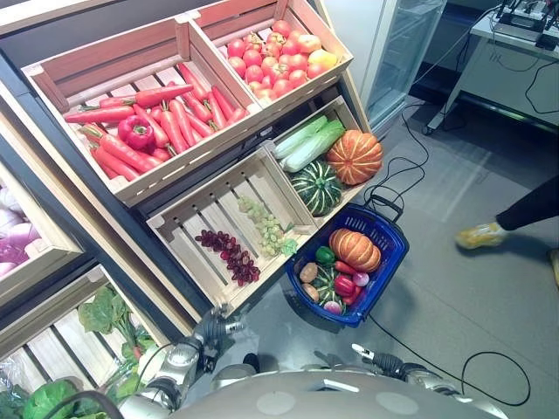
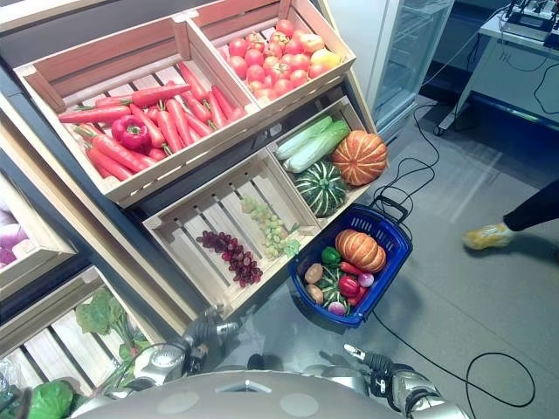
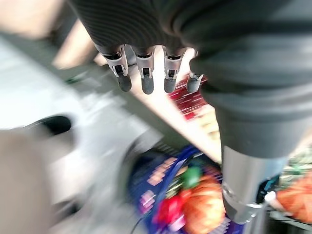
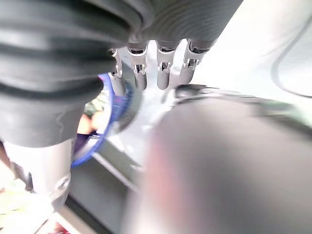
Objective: Pick up fruits and vegetables into the basket
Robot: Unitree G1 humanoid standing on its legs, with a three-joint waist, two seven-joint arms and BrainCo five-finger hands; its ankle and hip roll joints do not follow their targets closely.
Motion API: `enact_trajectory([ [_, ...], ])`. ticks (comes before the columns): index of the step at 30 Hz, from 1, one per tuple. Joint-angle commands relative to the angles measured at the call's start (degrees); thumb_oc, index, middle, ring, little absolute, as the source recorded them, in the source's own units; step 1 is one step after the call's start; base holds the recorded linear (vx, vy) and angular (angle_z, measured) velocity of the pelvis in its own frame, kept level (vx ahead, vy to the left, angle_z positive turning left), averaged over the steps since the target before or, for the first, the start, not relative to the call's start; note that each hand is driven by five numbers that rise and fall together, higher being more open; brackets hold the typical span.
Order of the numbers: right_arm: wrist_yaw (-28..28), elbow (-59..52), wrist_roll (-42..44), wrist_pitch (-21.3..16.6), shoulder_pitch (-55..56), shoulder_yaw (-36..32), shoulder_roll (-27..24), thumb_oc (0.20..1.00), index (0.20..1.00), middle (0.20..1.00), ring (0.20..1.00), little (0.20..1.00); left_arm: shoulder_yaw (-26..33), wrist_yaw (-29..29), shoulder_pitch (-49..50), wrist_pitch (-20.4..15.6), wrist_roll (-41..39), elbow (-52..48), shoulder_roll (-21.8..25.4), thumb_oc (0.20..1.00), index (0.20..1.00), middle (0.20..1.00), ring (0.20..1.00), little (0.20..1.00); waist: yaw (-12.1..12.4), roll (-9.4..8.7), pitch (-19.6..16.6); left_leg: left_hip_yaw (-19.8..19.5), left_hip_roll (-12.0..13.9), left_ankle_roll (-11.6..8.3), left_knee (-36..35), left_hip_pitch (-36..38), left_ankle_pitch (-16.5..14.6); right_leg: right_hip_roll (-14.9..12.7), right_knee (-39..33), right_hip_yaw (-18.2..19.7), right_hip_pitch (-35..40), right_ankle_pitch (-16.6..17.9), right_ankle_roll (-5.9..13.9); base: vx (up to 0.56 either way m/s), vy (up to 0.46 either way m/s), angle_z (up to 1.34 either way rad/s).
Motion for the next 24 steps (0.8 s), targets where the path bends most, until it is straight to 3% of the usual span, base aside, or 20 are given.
enact_trajectory([
  [1, -0.86, -4.13, 2.91, -5.74, -5.22, -1.13, -2.14, 1.0, 1.0, 1.0, 1.0, 1.0, -0.61, 6.2, -8.05, -4.9, 6.86, -7.5, 3.71, 1.0, 1.0, 1.0, 1.0, 1.0, 0.12, -0.59, 3.43, 3.34, -4.91, 4.36, 1.59, 2.02, -8.03, -0.35, 0.97, 2.1, -2.56, 1.72, 2.73, -0.02, -0.01, -0.03],
  [3, -0.66, -6.34, 2.79, -10.29, -4.42, -1.93, -3.16, 1.0, 1.0, 1.0, 1.0, 1.0, -1.42, 14.88, -6.67, -12.06, 15.37, -8.2, 5.51, 1.0, 1.0, 1.0, 1.0, 1.0, 0.45, -0.85, 3.56, 3.15, -4.96, 4.81, 1.54, 1.59, -7.95, -0.32, 1.12, 1.99, -3.09, 1.75, 2.6, 0.0, -0.018, 0.0],
  [5, -1.73, -8.1, 2.85, -13.31, -4.17, -1.5, -4.03, 1.0, 1.0, 1.0, 1.0, 1.0, -2.18, 25.11, -5.47, -14.26, 27.0, -9.58, 7.39, 1.0, 1.0, 1.0, 1.0, 1.0, 0.72, -0.95, 3.98, 3.08, -4.87, 4.76, 1.4, 1.68, -7.85, -0.37, 1.16, 1.55, -2.94, 1.72, 2.58, 0.0, -0.016, 0.0],
  [8, -3.68, -13.05, 3.83, -14.44, -3.7, -1.01, -4.87, 1.0, 1.0, 1.0, 1.0, 1.0, -2.73, 30.66, -4.15, -14.69, 34.53, -13.87, 9.81, 1.0, 1.0, 1.0, 1.0, 1.0, 0.63, -1.08, 4.43, 3.53, -4.71, 4.6, 1.55, 1.65, -7.9, -0.6, 1.29, 0.95, -3.02, 1.65, 2.56, 0.03, -0.023, 0.04],
  [9, -5.6, -19.01, 4.15, -13.84, -2.59, -1.33, -5.62, 1.0, 1.0, 1.0, 1.0, 1.0, -2.05, 34.14, -2.73, -12.35, 41.23, -18.74, 11.92, 1.0, 1.0, 1.0, 1.0, 1.0, 0.44, -1.15, 4.77, 3.84, -4.61, 4.5, 1.93, 1.52, -8.08, -0.79, 1.6, 0.58, -3.23, 1.53, 2.6, 0.04, -0.024, 0.0],
  [12, -7.61, -29.09, 3.44, -12.92, 0.12, -2.35, -6.99, 1.0, 1.0, 1.0, 1.0, 1.0, 0.02, 36.15, -0.46, -7.5, 48.75, -26.37, 16.02, 1.0, 1.0, 1.0, 1.0, 1.0, -0.34, -1.03, 5.36, 4.4, -4.51, 4.42, 3.42, 0.89, -8.5, -1.24, 2.86, 0.25, -3.91, 1.08, 2.53, 0.06, -0.02, 0.0],
  [18, -8.61, -41.38, 1.29, -12.49, 3.58, -3.88, -9.08, 1.0, 1.0, 1.0, 1.0, 1.0, 3.01, 38.66, 0.83, -1.92, 55.17, -35.63, 22.53, 1.0, 1.0, 1.0, 1.0, 1.0, -2.2, 0.23, 7.44, 5.09, -4.44, 4.4, 7.35, -1.55, -9.22, -2.02, 7.39, -0.27, -6.76, -0.49, 2.02, 0.04, 0.006, -0.06],
  [24, -10.32, -47.42, 2.6, -13.31, 2.05, -5.13, -13.35, 1.0, 1.0, 1.0, 1.0, 1.0, -0.85, 40.22, -5.63, 5.67, 59.72, -38.85, 29.1, 1.0, 1.0, 1.0, 1.0, 1.0, -4.33, 1.94, 12.07, 5.47, -4.34, 3.3, 13.25, -7.49, -9.52, -3.2, 13.76, -0.56, -12.85, -2.27, 1.16, -0.03, 0.043, -0.08],
])
